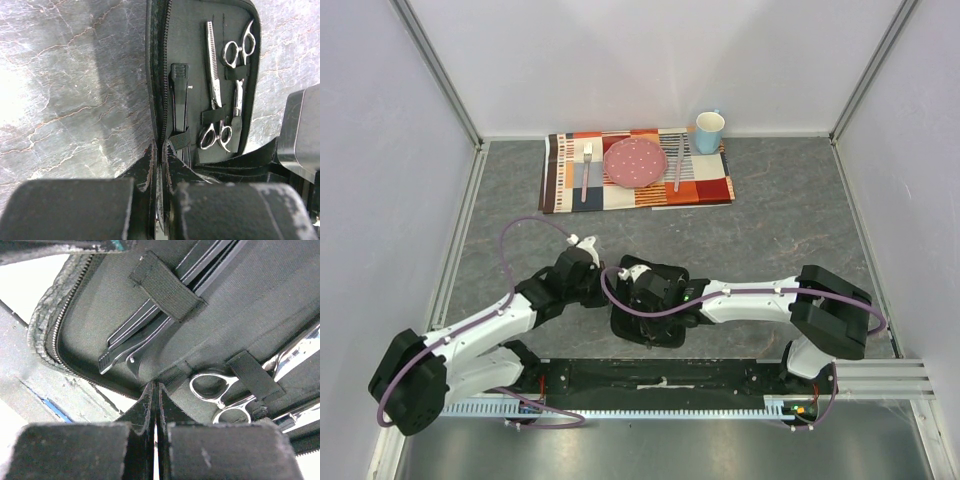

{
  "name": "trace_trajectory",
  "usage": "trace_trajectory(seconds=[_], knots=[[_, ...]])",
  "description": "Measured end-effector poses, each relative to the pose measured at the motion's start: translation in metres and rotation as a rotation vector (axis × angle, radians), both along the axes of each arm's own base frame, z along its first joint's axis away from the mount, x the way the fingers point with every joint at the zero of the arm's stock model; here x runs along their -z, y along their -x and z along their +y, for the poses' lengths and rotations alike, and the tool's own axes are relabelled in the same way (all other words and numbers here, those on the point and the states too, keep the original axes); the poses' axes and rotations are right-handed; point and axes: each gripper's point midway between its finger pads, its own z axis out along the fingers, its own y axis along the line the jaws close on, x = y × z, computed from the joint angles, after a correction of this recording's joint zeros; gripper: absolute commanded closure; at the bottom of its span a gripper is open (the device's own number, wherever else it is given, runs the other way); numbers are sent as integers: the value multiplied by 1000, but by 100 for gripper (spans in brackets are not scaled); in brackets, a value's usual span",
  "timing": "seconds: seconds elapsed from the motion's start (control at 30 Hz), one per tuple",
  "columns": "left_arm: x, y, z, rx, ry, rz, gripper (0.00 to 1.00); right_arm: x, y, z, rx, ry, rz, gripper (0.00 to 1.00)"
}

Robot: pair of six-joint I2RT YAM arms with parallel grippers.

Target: Sort the hair-cutting tools

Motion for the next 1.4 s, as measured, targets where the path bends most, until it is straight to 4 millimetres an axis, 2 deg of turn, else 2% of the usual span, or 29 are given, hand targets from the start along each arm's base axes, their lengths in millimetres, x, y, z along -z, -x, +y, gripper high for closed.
trace_trajectory(seconds=[0.17,0.3,0.37,0.43,0.53,0.6,0.63,0.7,0.8,0.93,1.23,1.4], knots=[[4,0,0,-1,-19,8,98,-4,6,1,-14,-14,23,100],[0,-5,0,-11,-23,-6,98,-17,6,-6,7,-11,0,100],[-8,-14,0,-34,-30,-39,98,-22,3,-20,36,26,-24,94],[-17,-21,0,-48,-31,-65,98,-26,-6,-32,82,56,-57,95],[-30,-31,2,-73,-42,-108,98,-29,-31,-56,194,88,-111,92],[-35,-35,6,-90,-54,-130,98,-27,-49,-80,284,118,-142,91],[-37,-36,9,-100,-66,-139,98,-25,-59,-96,336,138,-154,91],[-38,-38,14,-114,-87,-148,98,-18,-70,-120,406,188,-169,100],[-34,-38,17,-114,-116,-141,98,-9,-76,-136,440,242,-176,100],[-28,-43,13,-96,-154,-115,98,1,-81,-136,442,262,-173,100],[-26,-52,3,-68,-181,-90,97,7,-100,-106,430,155,-181,100],[-31,-52,-1,-51,-168,-88,82,10,-108,-88,414,108,-176,100]])
